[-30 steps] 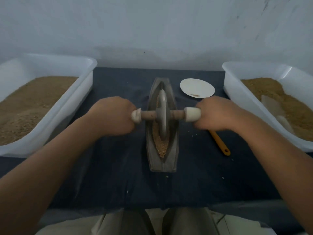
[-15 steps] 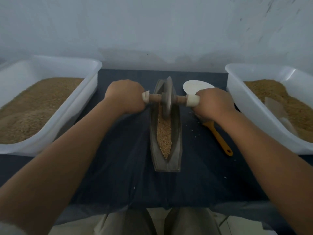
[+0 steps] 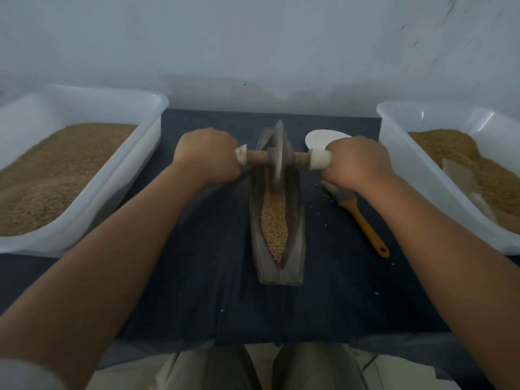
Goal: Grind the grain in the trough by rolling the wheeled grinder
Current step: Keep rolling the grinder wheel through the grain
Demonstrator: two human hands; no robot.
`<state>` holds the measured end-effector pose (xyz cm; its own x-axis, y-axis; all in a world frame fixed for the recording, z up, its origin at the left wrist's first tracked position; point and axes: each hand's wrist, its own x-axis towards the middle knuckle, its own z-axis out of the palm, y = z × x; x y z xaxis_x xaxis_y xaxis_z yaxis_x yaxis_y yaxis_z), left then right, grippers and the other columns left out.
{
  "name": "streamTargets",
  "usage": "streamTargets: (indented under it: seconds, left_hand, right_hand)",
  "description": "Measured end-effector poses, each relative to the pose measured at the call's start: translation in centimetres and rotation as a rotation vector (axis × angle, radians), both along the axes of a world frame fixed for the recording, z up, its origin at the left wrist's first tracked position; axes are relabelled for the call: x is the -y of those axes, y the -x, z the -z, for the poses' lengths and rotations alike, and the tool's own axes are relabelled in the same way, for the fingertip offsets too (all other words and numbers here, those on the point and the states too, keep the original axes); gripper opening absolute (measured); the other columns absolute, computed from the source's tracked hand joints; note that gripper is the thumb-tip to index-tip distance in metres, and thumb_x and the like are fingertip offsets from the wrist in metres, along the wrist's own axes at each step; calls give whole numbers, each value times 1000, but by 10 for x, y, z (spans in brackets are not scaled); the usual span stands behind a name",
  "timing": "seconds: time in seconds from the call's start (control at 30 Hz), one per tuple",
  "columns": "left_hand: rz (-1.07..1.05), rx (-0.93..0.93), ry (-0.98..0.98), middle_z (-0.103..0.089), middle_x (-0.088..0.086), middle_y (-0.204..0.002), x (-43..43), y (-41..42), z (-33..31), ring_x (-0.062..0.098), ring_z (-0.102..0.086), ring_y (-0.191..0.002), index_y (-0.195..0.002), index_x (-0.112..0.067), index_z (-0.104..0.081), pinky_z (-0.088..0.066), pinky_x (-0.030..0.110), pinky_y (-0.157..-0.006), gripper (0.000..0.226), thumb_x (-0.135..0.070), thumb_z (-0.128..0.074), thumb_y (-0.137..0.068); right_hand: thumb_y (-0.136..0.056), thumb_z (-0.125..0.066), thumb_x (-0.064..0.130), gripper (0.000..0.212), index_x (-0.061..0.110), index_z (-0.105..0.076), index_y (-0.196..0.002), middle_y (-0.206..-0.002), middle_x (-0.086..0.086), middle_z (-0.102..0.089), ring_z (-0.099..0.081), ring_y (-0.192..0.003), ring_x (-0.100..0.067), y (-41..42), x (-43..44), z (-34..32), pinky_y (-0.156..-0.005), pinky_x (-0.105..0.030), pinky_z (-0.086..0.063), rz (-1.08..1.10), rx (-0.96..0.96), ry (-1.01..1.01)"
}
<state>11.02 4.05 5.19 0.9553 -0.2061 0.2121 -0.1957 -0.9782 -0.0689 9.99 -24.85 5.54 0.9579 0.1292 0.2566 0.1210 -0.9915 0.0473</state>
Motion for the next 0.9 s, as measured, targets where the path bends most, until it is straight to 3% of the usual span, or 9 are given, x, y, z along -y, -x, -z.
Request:
streamTargets:
  seconds: [0.1, 0.17, 0.23, 0.27, 0.33, 0.43, 0.53, 0.77, 0.9]
  left_hand:
    - [60, -5, -36, -58, -6, -69, 0, 11, -7, 17, -50, -58, -67, -26, -56, -39, 31, -56, 40, -60, -48, -86]
    - [123, 22, -88, -55, -9, -63, -9, 40, 0, 14, -49, -53, -65, -28, -55, -33, 27, -51, 34, -53, -47, -86]
    - [189, 130, -125, -48, -11, -52, -21, 74, 10, 11, -44, -44, -60, -29, -50, -25, 22, -46, 34, -52, -49, -85]
    - [212, 171, -127, -44, -11, -48, -25, 85, 13, 9, -41, -40, -58, -29, -47, -22, 20, -45, 36, -53, -51, -85]
    - [210, 131, -120, -46, -12, -48, -28, 84, 14, 9, -43, -41, -58, -30, -50, -23, 21, -45, 35, -54, -51, -84]
    - [135, -22, -71, -57, -10, -62, -17, 51, 6, 14, -54, -55, -65, -29, -57, -36, 27, -51, 31, -53, -48, -83]
    - [42, -57, -22, -58, -8, -70, -5, 3, -4, 19, -54, -62, -68, -26, -57, -42, 32, -60, 29, -53, -52, -77]
    - [82, -39, -21, -55, -10, -63, -10, 31, 4, 14, -51, -55, -65, -27, -54, -39, 30, -53, 30, -51, -53, -84]
    - [168, 82, -37, -47, -13, -47, -30, 86, 18, 6, -45, -41, -58, -32, -50, -28, 21, -43, 31, -54, -48, -79]
  right_hand:
    - [-80, -60, 39, 17, 25, -60, -71, -71, 5, -63, -52, -62, -14, 7, 5, -1, -57, -32, -46, 42, -143, 7]
    - [-77, -62, 47, 17, 31, -64, -72, -69, 9, -64, -58, -63, -10, 33, 13, -1, -53, -30, -44, -18, -249, 11]
    - [-71, -62, 51, 13, 47, -64, -83, -66, 13, -65, -58, -61, -4, 64, 18, -5, -50, -30, -43, -112, -346, -28]
    - [-69, -61, 55, 21, 60, -58, -90, -73, 25, -65, -59, -60, -3, 77, 18, -10, -50, -30, -43, -146, -397, -49]
    - [-67, -60, 60, 24, 65, -53, -90, -79, 46, -56, -59, -59, -4, 82, 19, -15, -50, -30, -43, -164, -456, -59]
    - [-69, -60, 52, 17, 36, -63, -74, -65, 10, -64, -59, -61, -8, 49, 16, -5, -51, -29, -42, -95, -313, -34]
    - [-73, -56, 43, 16, 28, -53, -74, -66, 6, -59, -53, -58, -15, 6, 6, 0, -50, -28, -35, -33, -90, 25]
    - [-76, -60, 42, 15, 28, -57, -72, -66, 9, -59, -57, -62, -14, 24, 8, -7, -52, -28, -41, -53, -134, 52]
    - [-66, -55, 59, 18, 52, -60, -83, -62, 16, -62, -54, -56, -1, 77, 20, -11, -47, -26, -38, -190, -258, 2]
